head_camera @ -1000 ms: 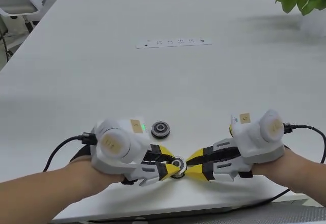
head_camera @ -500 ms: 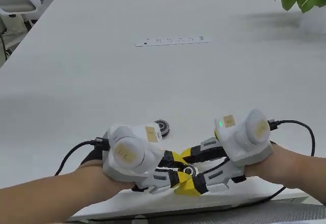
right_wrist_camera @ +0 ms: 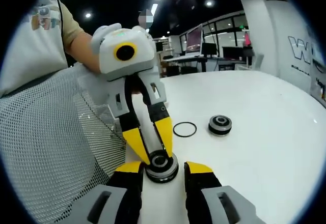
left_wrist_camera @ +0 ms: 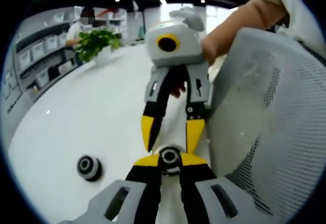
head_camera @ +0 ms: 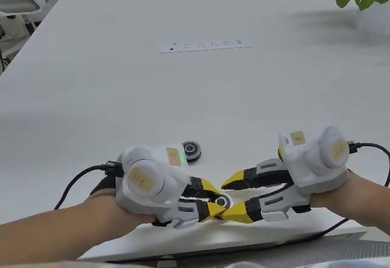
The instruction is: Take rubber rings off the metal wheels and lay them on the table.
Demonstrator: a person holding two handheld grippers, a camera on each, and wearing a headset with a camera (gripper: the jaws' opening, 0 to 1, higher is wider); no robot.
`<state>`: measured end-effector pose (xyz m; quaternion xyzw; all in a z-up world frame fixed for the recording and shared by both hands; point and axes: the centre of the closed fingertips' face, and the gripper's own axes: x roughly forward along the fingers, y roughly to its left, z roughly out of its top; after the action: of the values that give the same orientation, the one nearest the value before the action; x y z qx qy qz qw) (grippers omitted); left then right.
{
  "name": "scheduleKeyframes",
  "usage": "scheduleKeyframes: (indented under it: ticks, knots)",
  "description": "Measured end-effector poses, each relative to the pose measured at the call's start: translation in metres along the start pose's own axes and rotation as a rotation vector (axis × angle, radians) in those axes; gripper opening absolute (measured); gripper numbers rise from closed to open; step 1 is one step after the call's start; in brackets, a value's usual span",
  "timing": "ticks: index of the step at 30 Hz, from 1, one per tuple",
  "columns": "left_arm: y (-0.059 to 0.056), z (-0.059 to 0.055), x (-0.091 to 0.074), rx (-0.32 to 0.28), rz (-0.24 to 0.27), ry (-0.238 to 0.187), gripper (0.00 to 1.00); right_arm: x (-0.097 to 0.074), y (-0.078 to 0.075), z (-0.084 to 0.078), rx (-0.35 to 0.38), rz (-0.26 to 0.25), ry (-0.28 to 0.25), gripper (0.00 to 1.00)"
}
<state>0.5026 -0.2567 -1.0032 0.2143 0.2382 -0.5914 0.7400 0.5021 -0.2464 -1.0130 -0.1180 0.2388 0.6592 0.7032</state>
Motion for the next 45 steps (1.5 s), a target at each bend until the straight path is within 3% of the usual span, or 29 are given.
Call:
scheduleKeyframes:
  ticks: [8, 14, 26, 35, 42, 45]
  knots:
    - [0.006, -0.004, -0.006, -0.009, 0.012, 0.006, 0.12, 0.000, 0.000, -0.001, -0.011, -0.006, 0.008, 0.25]
    - [0.008, -0.006, -0.008, -0.008, 0.013, 0.009, 0.12, 0.002, -0.002, -0.009, -0.028, -0.010, 0.045, 0.19]
    - [0.013, -0.008, -0.010, -0.020, 0.027, 0.005, 0.12, 0.004, -0.006, -0.007, 0.008, -0.036, 0.032, 0.12]
    - [0.014, -0.008, -0.011, -0.018, 0.028, 0.001, 0.12, 0.003, -0.005, -0.008, 0.002, -0.051, 0.058, 0.09]
    - [0.014, -0.009, -0.011, -0.019, 0.032, 0.002, 0.12, 0.003, -0.008, -0.009, 0.062, -0.056, 0.060, 0.02]
    - [0.014, -0.009, -0.011, -0.018, 0.035, 0.004, 0.12, 0.003, -0.009, -0.009, 0.140, -0.057, 0.060, 0.00]
